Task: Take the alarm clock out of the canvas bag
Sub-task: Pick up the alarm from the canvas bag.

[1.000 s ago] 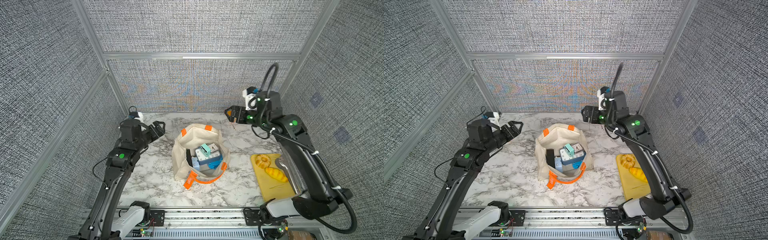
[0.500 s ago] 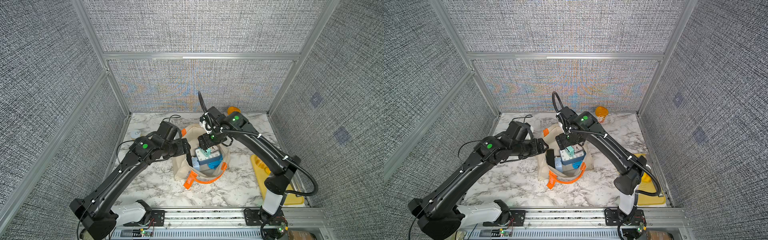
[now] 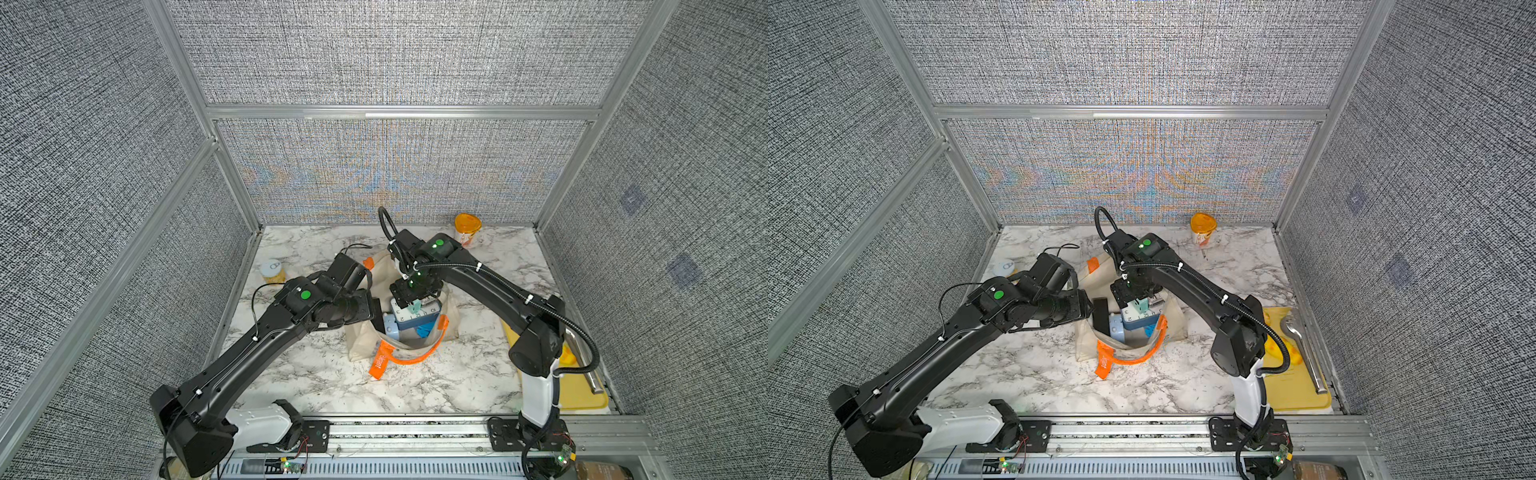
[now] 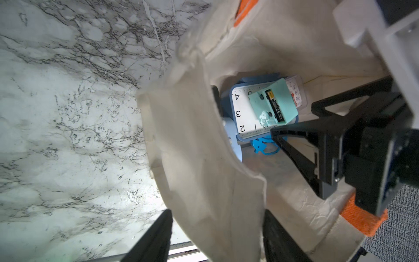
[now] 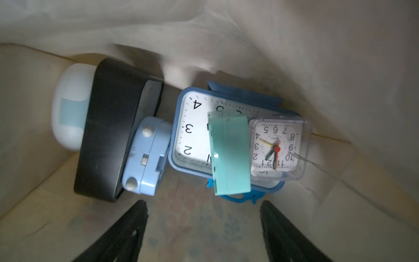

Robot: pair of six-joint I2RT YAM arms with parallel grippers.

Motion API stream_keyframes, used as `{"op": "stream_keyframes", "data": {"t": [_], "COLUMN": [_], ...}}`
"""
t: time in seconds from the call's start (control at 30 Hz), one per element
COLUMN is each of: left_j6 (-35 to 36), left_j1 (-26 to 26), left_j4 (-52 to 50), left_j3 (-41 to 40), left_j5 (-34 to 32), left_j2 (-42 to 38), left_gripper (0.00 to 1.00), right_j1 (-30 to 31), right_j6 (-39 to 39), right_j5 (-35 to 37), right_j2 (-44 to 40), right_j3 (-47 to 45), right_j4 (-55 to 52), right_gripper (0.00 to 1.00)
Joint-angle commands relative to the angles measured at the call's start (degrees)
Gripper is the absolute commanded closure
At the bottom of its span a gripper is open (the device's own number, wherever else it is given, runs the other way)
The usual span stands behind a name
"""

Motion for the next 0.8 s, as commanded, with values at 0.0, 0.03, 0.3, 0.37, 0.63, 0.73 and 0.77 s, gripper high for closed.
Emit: {"op": "stream_keyframes", "data": {"t": [0.0, 0.03, 0.3, 0.37, 0.63, 0.73, 0.77], "left_j6": [-0.3, -0.3, -0.2, 0.0, 0.1, 0.1, 0.1], "left_j1": [0.1, 0.1, 0.1, 0.1, 0.1, 0.0, 0.0], "left_j4": [-0.1, 0.1, 2.3, 2.5, 2.7, 3.2, 3.5], "left_j3": [-0.3, -0.3, -0.5, -0.2, -0.7, -1.1, -1.3], "left_j5": [-1.5, -1.4, 1.8, 1.7, 1.6, 1.8, 1.9], "left_j2": [-0.9, -1.0, 1.1, 1.4, 1.0, 0.8, 0.8], "left_gripper": [0.44, 0.47, 0.65, 0.65, 0.65, 0.65, 0.65], "right_j1": [-0.4, -0.5, -0.6, -0.6, -0.7, -0.7, -0.7], "right_j6": [-0.2, -0.3, 0.4, 0.6, 0.7, 0.7, 0.6], "right_j5": [2.5, 2.5, 2.4, 2.5, 4.0, 4.2, 4.3], "right_j2": [0.9, 1.3, 3.2, 3.2, 3.8, 4.1, 4.3], "right_j3": [0.2, 0.3, 0.8, 0.1, -1.8, -2.0, -2.1], "right_j4": [1.3, 1.2, 2.3, 3.1, 4.3, 4.6, 4.6], "right_gripper": [0.19, 0.19, 0.19, 0.19, 0.21, 0.25, 0.26]}}
